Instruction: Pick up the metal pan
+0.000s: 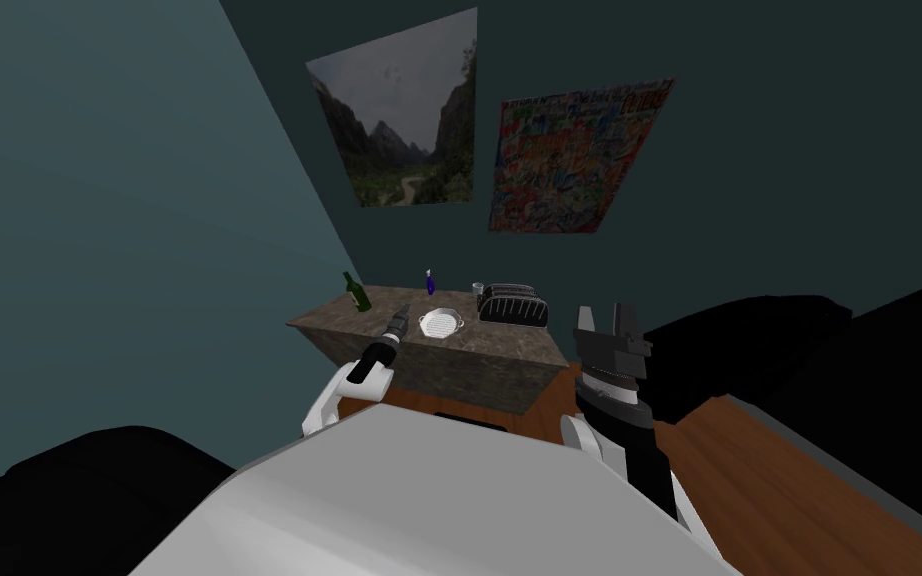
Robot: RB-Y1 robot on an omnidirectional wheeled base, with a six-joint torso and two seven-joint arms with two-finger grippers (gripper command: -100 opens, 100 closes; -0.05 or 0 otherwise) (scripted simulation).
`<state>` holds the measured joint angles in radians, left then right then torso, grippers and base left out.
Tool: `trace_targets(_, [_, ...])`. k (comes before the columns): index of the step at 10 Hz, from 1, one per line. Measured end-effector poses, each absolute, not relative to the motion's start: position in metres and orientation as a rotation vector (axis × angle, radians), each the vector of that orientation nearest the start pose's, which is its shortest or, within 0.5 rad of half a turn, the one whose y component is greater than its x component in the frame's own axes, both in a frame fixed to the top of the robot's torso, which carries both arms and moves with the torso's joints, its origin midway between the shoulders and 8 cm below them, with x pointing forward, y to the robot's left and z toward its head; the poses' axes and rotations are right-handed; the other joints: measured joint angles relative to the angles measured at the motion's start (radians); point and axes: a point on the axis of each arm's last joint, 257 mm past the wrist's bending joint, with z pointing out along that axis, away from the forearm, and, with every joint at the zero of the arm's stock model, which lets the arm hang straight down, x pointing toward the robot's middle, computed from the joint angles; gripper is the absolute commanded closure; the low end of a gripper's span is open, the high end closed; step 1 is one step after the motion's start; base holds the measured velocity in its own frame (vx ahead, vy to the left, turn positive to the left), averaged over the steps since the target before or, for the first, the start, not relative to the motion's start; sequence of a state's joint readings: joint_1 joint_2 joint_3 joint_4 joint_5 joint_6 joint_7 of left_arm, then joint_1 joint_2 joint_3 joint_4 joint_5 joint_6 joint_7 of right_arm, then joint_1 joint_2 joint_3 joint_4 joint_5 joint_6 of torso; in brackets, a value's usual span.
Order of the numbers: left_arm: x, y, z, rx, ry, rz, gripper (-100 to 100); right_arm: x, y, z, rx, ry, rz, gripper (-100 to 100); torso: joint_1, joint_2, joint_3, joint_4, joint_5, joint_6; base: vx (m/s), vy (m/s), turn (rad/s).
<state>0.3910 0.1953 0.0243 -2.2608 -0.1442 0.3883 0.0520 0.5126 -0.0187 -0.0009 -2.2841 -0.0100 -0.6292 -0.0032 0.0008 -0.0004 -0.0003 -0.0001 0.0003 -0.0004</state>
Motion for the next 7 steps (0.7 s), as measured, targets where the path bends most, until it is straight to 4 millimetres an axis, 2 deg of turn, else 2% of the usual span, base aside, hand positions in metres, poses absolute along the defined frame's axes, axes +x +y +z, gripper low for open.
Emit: trace_targets(7, [0.428, 0.339, -0.175, -1.241, 1.338, -0.752, -100, 0.319, -0.275, 0.046, 0.552, 0.535, 1.334, 0, -0.001, 0.000, 0.000, 0.000, 0.000, 0.000, 0.002, 0.005, -0.082])
